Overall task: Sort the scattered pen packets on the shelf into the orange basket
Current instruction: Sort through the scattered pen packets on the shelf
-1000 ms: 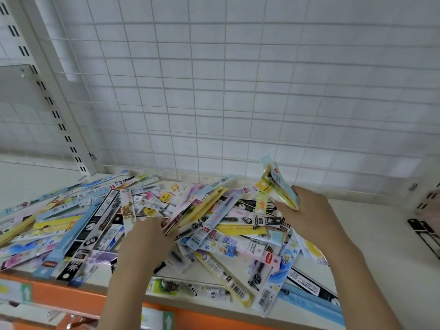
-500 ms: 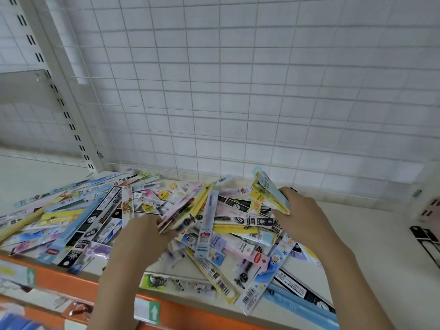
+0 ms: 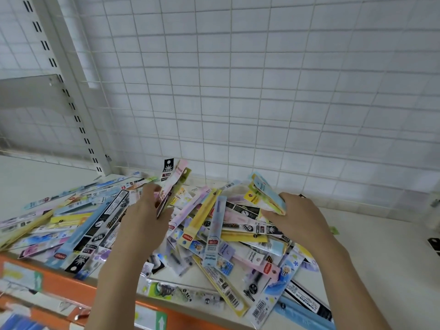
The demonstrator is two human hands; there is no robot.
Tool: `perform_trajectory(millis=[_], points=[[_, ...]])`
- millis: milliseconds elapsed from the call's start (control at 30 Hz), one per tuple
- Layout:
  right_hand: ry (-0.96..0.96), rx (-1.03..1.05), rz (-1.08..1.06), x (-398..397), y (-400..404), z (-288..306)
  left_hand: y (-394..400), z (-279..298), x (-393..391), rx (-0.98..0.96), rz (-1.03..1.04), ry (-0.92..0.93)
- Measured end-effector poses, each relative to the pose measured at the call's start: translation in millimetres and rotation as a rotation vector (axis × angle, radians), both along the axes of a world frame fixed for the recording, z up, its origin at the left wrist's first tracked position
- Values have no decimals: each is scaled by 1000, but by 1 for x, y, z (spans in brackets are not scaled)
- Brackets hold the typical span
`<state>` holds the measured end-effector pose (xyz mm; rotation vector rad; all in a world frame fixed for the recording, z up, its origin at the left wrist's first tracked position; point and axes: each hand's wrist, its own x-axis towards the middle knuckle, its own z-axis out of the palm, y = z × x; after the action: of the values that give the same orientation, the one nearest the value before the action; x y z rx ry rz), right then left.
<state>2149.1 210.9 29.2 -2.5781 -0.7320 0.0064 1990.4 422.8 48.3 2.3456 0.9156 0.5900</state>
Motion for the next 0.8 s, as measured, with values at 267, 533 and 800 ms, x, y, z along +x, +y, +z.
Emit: perform_trajectory(millis=[267,533,800], points=[[-71,-66,61,-3,30,9,25,-6,9,-48,-40,-39],[-85,-122,45,-11,54,3,44,-12,16,5,-74,151],[-56,-125,-10,-20,56,1,40,-36,48,4,-191,395]])
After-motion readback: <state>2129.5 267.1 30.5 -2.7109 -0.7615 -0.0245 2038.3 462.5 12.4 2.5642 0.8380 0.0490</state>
